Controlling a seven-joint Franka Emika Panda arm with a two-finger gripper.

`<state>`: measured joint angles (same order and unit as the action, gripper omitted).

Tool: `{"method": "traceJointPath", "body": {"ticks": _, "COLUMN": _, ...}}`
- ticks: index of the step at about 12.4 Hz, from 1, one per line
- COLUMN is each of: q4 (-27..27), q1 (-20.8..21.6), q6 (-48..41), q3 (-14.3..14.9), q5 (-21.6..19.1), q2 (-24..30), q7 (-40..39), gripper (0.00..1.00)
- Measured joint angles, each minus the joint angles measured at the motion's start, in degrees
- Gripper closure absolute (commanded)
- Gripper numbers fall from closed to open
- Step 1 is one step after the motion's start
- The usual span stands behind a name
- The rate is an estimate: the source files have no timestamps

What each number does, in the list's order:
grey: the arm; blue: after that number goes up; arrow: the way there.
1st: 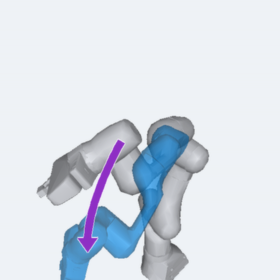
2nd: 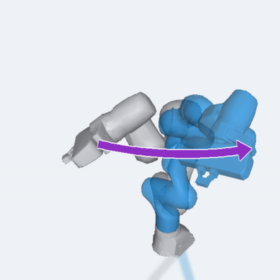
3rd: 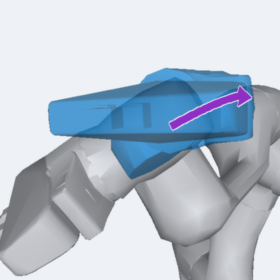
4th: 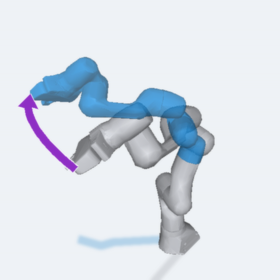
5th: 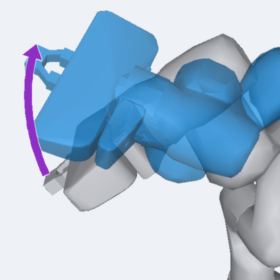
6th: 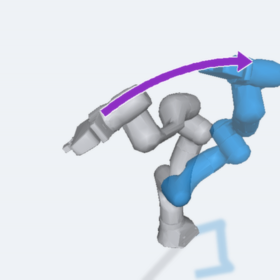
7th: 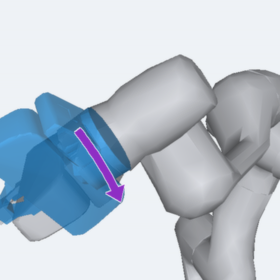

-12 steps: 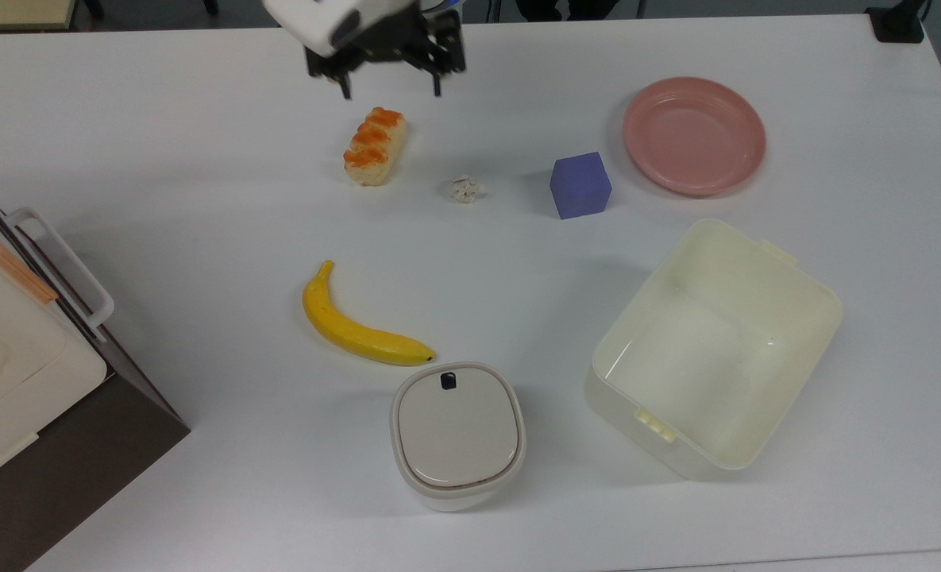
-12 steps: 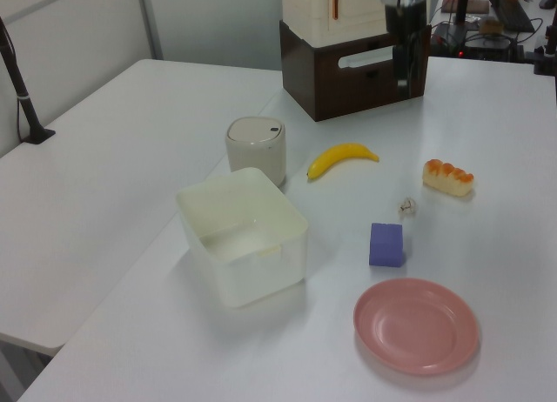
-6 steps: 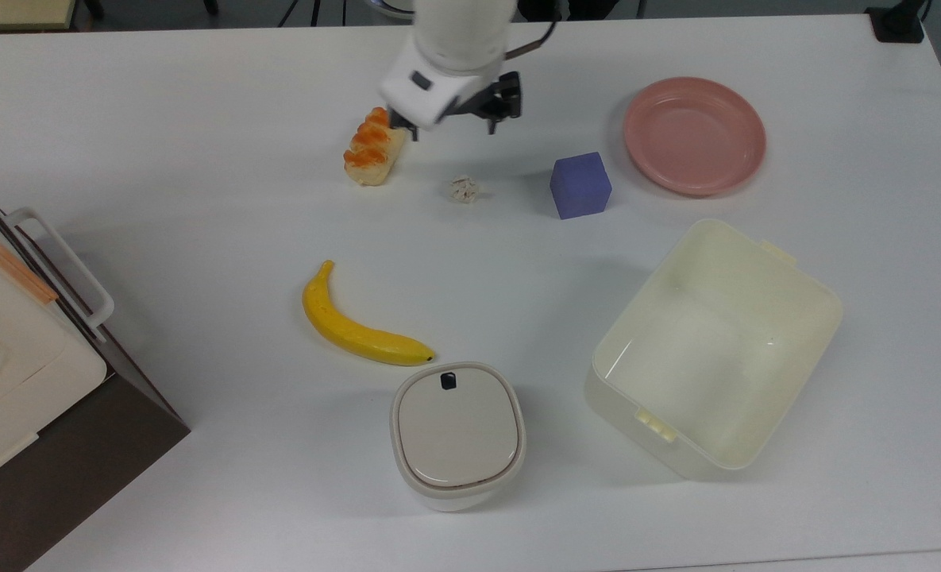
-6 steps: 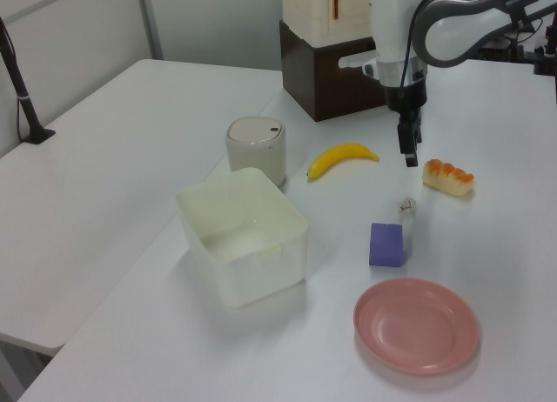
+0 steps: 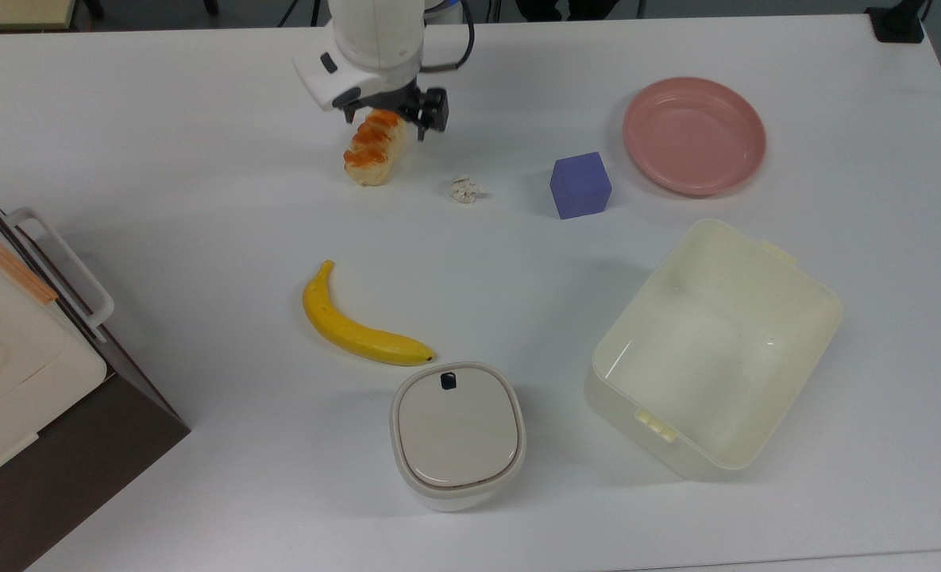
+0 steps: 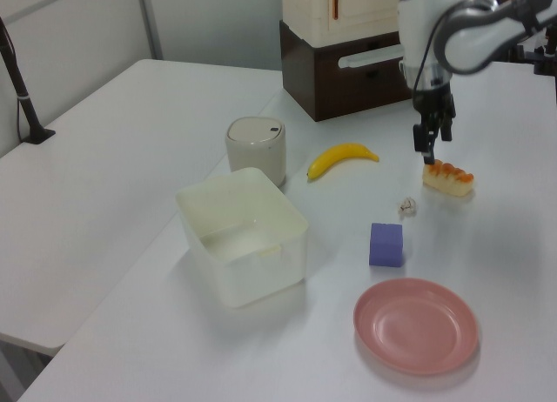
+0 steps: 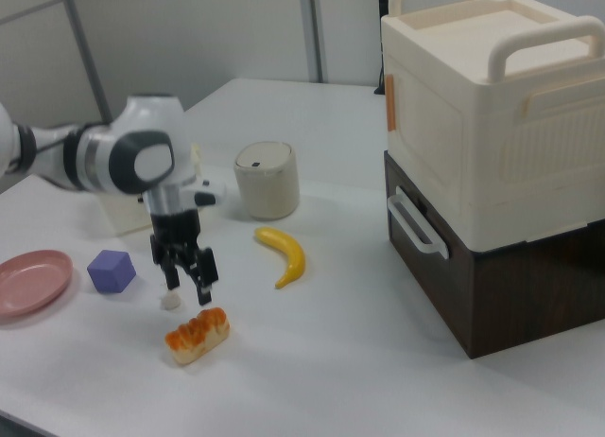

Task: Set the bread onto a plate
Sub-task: 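Close the gripper on the bread roll and lift it, then carry the bread roll over to the pink plate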

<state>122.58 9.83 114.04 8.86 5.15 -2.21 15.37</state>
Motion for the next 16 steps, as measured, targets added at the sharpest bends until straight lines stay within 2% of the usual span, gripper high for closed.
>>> {"method": "traceJointPath", "body": {"ticks": 2, "q4": 5.2, "q1": -0.8, "q6": 6.0, "q3": 0.0, "q5": 1.8, "q2": -0.2, "q7": 1.6, "gripper": 0.03}}
{"method": "traceJointPath", "body": {"ticks": 4, "q4": 6.1, "q1": -2.0, "q6": 7.0, "q3": 0.0, "q5": 2.0, "q2": -0.2, "q7": 0.6, "gripper": 0.30}}
{"method": "traceJointPath", "body": {"ticks": 5, "q4": 6.1, "q1": -2.3, "q6": 7.1, "q3": 0.0, "q5": 2.1, "q2": -0.3, "q7": -0.5, "gripper": 0.36}}
{"method": "traceJointPath", "body": {"ticks": 7, "q4": 6.2, "q1": -2.9, "q6": 7.1, "q3": 0.0, "q5": 2.1, "q2": -0.6, "q7": -3.5, "gripper": 0.37}}
{"method": "traceJointPath", "body": {"ticks": 11, "q4": 6.2, "q1": -2.9, "q6": 7.2, "q3": -0.1, "q5": 2.1, "q2": -0.9, "q7": -4.2, "gripper": 0.59}}
{"method": "traceJointPath", "body": {"ticks": 14, "q4": 5.1, "q1": -2.6, "q6": 7.2, "q3": -0.5, "q5": 2.1, "q2": 0.0, "q7": -4.2, "gripper": 0.61}}
{"method": "traceJointPath", "body": {"ticks": 16, "q4": 1.8, "q1": -1.1, "q6": 3.6, "q3": -1.2, "q5": 1.2, "q2": 1.3, "q7": -4.2, "gripper": 0.61}}
